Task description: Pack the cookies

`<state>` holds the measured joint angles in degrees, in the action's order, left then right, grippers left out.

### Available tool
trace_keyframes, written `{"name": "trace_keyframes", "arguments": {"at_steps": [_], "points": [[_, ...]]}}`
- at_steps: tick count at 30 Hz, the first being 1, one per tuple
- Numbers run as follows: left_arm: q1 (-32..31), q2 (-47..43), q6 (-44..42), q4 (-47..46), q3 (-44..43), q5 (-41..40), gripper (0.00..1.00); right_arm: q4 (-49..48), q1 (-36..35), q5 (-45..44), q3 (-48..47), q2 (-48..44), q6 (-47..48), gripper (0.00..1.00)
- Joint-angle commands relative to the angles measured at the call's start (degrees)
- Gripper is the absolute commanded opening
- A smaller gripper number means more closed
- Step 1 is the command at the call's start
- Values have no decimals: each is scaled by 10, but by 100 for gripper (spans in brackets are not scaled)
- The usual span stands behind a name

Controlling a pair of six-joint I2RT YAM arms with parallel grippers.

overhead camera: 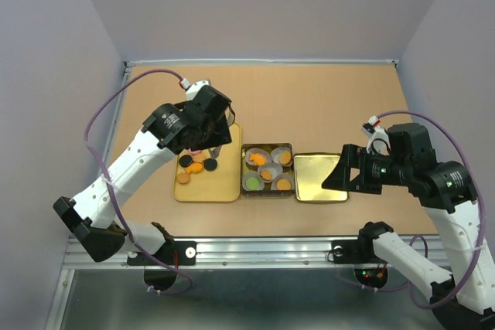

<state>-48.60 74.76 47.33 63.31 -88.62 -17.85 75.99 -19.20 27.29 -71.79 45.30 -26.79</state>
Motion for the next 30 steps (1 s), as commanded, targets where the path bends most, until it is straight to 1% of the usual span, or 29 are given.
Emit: {"name": "trace_keyframes", "arguments": {"at_steps": [1, 2, 4, 5, 8, 9, 13, 15, 18, 22, 24, 27, 30], "points": [[94, 20, -109, -3, -20, -35, 64, -11, -3, -15, -10, 16, 13, 100], [138, 22, -141, -9, -17, -35, 64, -11, -4, -21, -21, 20, 16, 100], [182, 21, -173, -38, -2, -32, 65, -14, -7, -35, -32, 31, 18, 100], [232, 21, -199, -48, 3, -28, 66, -15, -11, -49, -35, 36, 19, 100], [303, 22, -237, -94, 27, -22, 67, -19, -16, -65, -41, 52, 24, 100], [341, 28, -255, -105, 32, -25, 68, -20, -21, -69, -40, 57, 24, 100], [406, 53, -301, -175, 69, -34, 68, -23, -31, -94, -47, 80, 27, 100], [422, 77, -316, -201, 79, -40, 68, -24, -37, -104, -50, 96, 30, 100], [451, 112, -339, -267, 112, -42, 68, -41, -44, -115, -52, 116, 30, 100], [477, 164, -345, -313, 126, -36, 68, -59, -45, -117, -56, 149, 37, 100], [500, 192, -353, -332, 127, -31, 68, -61, -46, -124, -60, 166, 42, 100], [518, 232, -362, -349, 109, -19, 68, -70, -45, -128, -65, 197, 45, 100], [522, 267, -368, -354, 88, 0, 68, -81, -44, -137, -82, 232, 44, 100]]}}
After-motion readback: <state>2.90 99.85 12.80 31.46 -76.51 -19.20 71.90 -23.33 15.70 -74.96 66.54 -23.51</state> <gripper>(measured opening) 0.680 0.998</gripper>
